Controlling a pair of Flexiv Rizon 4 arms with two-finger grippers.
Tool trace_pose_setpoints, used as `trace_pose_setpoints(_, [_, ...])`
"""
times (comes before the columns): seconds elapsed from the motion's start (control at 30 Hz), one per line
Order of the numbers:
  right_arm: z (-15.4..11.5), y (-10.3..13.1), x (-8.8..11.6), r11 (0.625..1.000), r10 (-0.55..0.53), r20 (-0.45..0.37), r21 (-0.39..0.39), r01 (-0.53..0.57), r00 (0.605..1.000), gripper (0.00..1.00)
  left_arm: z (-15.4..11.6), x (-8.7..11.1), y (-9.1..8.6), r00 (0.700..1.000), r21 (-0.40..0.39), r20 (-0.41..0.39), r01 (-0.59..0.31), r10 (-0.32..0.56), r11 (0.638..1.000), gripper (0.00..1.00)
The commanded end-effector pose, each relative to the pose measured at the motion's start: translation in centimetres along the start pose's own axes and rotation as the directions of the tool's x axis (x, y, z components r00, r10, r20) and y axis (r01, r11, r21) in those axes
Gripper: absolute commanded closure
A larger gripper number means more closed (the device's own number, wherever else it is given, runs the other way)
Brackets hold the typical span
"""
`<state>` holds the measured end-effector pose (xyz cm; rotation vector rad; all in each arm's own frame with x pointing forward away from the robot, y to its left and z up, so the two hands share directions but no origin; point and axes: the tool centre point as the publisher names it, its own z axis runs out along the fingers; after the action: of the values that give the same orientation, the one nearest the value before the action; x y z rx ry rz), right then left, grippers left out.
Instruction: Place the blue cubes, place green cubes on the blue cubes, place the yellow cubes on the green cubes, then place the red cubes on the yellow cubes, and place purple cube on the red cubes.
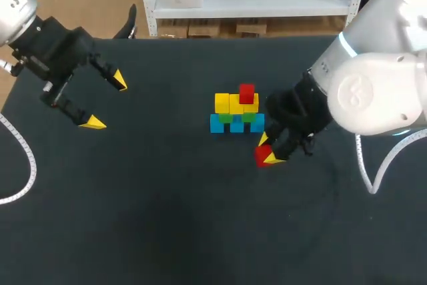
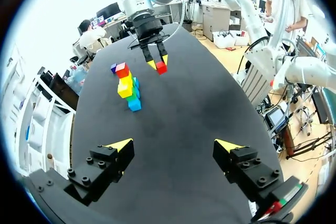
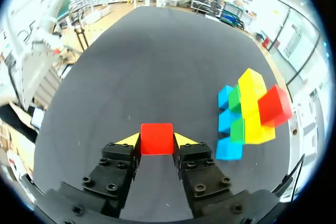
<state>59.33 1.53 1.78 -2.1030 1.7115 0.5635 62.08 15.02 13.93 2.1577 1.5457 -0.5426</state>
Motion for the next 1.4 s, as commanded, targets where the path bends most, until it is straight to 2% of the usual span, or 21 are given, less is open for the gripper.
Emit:
trace_pose_setpoints(0.03, [1.3, 0.9, -1.6, 1.000, 0.025, 0.006, 0.017, -0.026, 1.000, 1.00, 0.0, 0.1, 0.1, 1.000, 0.003, -0.001, -0.001, 0.001, 1.000, 0.00])
trace_pose_setpoints(0.13, [2.2, 1.4, -2.7, 0.998, 0.059, 0.029, 0.019, -0.060, 0.998, 1.00, 0.0, 0.1, 0.1, 1.000, 0.003, -0.001, -0.001, 0.001, 1.000, 0.00])
trace_pose_setpoints(0.33, [3.7, 2.1, -4.6, 0.997, 0.069, 0.015, 0.035, -0.070, 0.997, 1.00, 0.0, 0.1, 0.1, 1.000, 0.003, -0.001, -0.001, 0.001, 1.000, 0.00])
trace_pose_setpoints(0.57, [5.5, 2.5, -6.5, 0.999, 0.032, 0.003, 0.011, -0.032, 0.999, 1.00, 0.0, 0.1, 0.1, 1.000, 0.003, -0.001, -0.001, 0.001, 1.000, 0.00])
trace_pose_setpoints(0.77, [6.9, 2.5, -6.8, 1.000, 0.016, -0.024, -0.012, -0.016, 1.000, 1.00, 0.0, 0.1, 0.1, 1.000, 0.003, -0.001, -0.001, 0.001, 1.000, 0.00])
trace_pose_setpoints(1.03, [7.4, 2.8, -6.9, 1.000, 0.005, -0.034, -0.026, -0.006, 0.999, 1.00, 0.0, 0.1, 0.1, 1.000, 0.003, -0.001, -0.001, 0.001, 1.000, 0.00])
trace_pose_setpoints(1.1, [7.4, 2.8, -6.9, 1.000, 0.003, -0.036, -0.025, -0.004, 0.999, 0.93, 0.0, 0.1, 0.1, 1.000, 0.003, -0.001, -0.001, 0.001, 1.000, 0.00])
trace_pose_setpoints(1.2, [7.3, 2.8, -6.8, 1.000, 0.002, -0.042, -0.024, -0.003, 0.999, 0.63, 0.0, 0.1, 0.1, 1.000, 0.003, -0.001, -0.001, 0.001, 1.000, 0.00])
trace_pose_setpoints(1.27, [7.2, 2.8, -6.7, 1.000, 0.001, -0.044, -0.022, -0.002, 0.999, 0.51, 0.0, 0.1, 0.1, 1.000, 0.003, -0.001, -0.001, 0.001, 1.000, 0.00])
trace_pose_setpoints(1.33, [7.0, 2.9, -6.7, 1.000, -0.007, -0.054, -0.016, 0.006, 0.999, 0.03, 0.0, 0.1, 0.1, 1.000, 0.003, -0.001, -0.001, 0.001, 1.000, 0.00])
trace_pose_setpoints(1.4, [6.8, 3.0, -6.7, 1.000, -0.011, -0.058, -0.013, 0.010, 0.998, 0.00, 0.0, 0.1, 0.1, 1.000, 0.003, -0.001, -0.001, 0.001, 1.000, 0.00])
